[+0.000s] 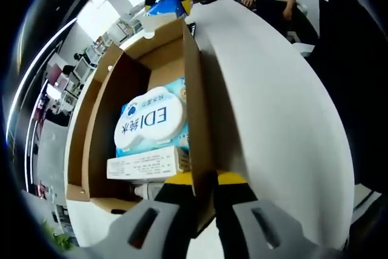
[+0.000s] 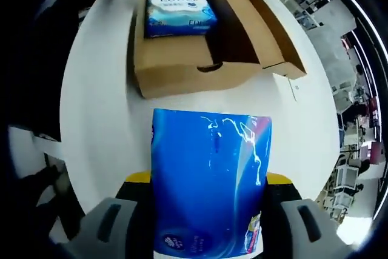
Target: Operate the shoe box by opening the lid, removing the specified soft item, and placing it in the target area until the item is outside and the box remains undamaged.
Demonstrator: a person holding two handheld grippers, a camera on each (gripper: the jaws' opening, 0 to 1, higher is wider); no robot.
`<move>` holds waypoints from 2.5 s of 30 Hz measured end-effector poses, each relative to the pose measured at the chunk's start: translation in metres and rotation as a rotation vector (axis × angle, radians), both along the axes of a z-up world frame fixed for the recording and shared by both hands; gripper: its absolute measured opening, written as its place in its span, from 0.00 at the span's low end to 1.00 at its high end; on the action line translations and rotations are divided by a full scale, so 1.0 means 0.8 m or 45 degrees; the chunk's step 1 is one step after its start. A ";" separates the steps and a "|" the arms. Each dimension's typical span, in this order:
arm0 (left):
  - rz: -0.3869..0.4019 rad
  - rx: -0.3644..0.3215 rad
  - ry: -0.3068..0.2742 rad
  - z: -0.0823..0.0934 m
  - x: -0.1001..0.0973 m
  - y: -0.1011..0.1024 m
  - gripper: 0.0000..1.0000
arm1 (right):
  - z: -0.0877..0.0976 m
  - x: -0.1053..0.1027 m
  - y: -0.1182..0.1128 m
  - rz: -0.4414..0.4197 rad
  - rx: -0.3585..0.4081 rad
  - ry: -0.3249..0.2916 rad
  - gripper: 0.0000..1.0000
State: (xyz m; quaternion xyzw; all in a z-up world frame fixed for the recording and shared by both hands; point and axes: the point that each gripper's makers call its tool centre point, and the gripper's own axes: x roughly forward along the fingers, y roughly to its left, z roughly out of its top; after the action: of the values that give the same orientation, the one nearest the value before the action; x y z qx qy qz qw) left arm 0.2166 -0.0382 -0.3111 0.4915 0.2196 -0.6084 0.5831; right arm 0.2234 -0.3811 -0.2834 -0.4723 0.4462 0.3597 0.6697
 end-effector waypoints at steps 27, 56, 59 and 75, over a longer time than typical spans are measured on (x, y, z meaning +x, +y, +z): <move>0.000 -0.002 0.002 -0.001 0.000 -0.004 0.09 | -0.051 0.008 0.003 0.167 -0.011 0.131 0.69; 0.001 -0.003 -0.002 0.000 -0.001 -0.003 0.09 | -0.052 0.004 -0.006 0.141 -0.056 0.150 0.70; 0.000 -0.002 -0.002 0.000 -0.001 -0.003 0.09 | -0.029 0.009 -0.006 0.140 -0.067 0.103 0.66; 0.003 0.004 -0.013 0.001 0.000 -0.002 0.09 | 0.088 -0.014 0.096 0.027 0.185 -0.222 0.55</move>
State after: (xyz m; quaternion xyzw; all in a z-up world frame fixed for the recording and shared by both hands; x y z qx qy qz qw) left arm 0.2163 -0.0398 -0.3105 0.4951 0.2181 -0.6051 0.5841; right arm 0.2123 -0.3043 -0.2130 -0.4566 0.3540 0.3558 0.7346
